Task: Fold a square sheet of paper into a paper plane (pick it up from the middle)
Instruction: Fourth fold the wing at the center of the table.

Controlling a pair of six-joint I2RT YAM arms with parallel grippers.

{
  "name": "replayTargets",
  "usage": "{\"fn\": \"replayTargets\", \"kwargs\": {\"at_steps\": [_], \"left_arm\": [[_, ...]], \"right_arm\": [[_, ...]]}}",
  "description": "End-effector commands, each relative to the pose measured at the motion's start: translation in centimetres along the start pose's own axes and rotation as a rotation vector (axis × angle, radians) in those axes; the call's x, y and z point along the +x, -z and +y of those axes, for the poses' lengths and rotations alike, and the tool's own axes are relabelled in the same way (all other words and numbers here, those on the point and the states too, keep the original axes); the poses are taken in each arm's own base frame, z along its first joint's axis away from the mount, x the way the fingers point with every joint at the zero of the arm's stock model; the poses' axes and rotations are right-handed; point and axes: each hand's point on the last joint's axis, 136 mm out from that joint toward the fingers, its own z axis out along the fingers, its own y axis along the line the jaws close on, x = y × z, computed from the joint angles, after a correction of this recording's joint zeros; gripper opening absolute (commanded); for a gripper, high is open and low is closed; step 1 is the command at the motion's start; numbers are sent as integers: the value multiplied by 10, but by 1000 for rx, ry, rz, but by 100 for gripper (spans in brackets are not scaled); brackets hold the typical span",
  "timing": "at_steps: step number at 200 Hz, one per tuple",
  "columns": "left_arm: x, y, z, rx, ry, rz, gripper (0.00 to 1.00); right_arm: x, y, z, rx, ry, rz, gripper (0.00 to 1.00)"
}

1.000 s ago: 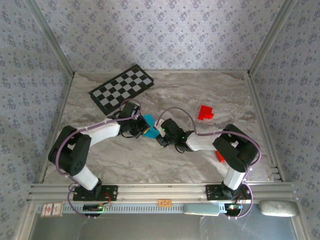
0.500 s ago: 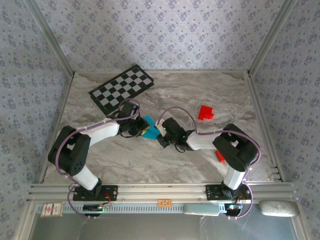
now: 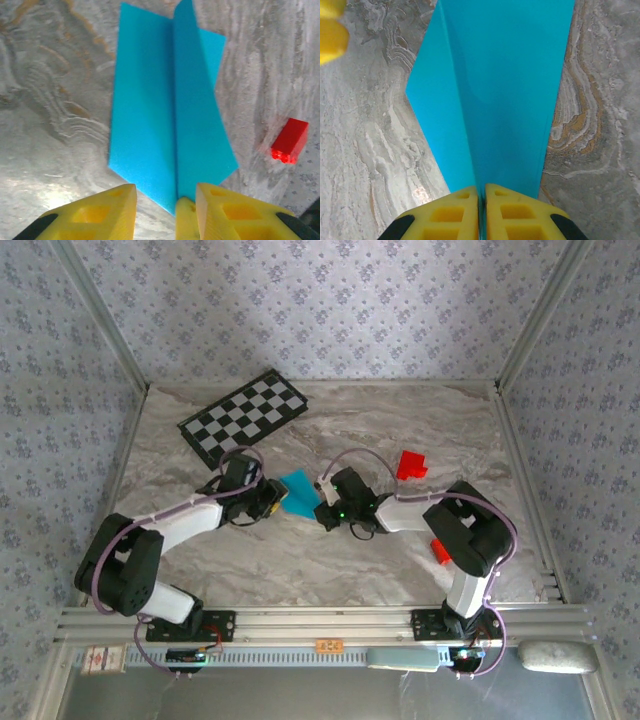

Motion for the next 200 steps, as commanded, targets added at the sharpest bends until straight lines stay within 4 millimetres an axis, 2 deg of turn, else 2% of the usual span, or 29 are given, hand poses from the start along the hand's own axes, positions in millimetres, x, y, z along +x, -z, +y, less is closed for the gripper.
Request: {"fn": "replayTargets", "kwargs": {"at_steps": [1, 29, 47, 107, 167, 200], "left_arm": [[-1, -3, -8, 54, 0, -13, 29], [1, -14, -4, 45, -3, 5, 23], [3, -23, -12, 68, -14, 36, 20], [9, -44, -19, 62, -40, 95, 19], [15, -55, 0, -35, -31, 132, 20], [18, -58, 13, -96, -16, 152, 20]], "right_arm": [[-4, -2, 2, -22, -55, 12, 12], [-6, -2, 0, -21, -73, 12, 12], [-7, -1, 1, -26, -77, 12, 12], [-10, 3, 2, -49, -97, 14, 12], [-9, 1, -3, -18, -70, 24, 14], [-7, 1, -5, -4, -42, 32, 18]]}}
